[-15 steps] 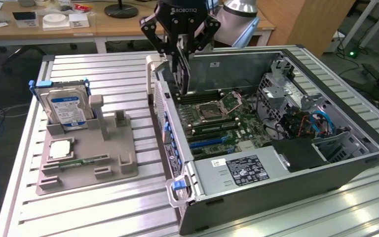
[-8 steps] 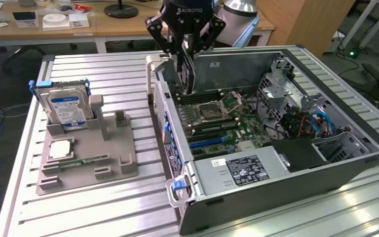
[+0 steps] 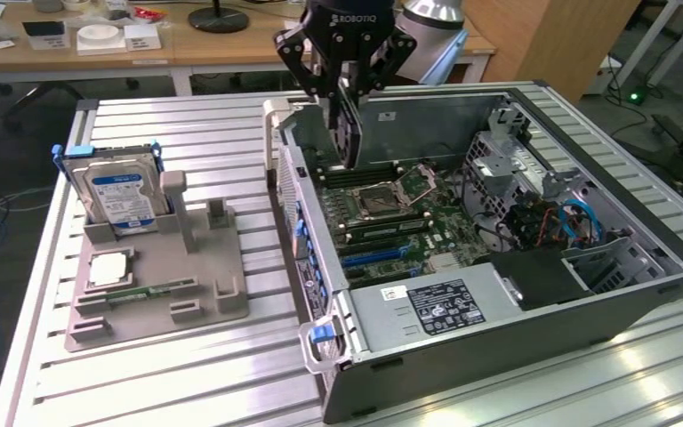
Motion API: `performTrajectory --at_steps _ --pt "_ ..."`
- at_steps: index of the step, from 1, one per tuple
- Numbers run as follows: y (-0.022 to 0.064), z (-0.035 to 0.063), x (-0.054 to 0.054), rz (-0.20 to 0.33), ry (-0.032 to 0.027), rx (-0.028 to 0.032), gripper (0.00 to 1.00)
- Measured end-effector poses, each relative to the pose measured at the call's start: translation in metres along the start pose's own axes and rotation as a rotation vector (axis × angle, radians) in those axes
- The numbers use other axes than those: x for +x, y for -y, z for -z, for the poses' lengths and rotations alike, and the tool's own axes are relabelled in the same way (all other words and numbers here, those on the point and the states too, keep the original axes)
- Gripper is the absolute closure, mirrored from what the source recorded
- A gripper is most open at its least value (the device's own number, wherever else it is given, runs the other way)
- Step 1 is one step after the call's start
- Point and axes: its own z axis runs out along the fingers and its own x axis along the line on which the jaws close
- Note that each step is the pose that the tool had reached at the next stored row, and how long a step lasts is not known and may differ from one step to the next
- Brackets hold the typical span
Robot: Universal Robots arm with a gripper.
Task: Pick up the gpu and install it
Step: 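Pick up the gpu and move the gpu toward the slot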
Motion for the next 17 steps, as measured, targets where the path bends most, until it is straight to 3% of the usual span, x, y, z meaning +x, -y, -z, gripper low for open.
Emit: performTrajectory --at_steps 17 --pt "-0.0003 -0.0006 -0.02 0.0 0.0 0.0 0.73"
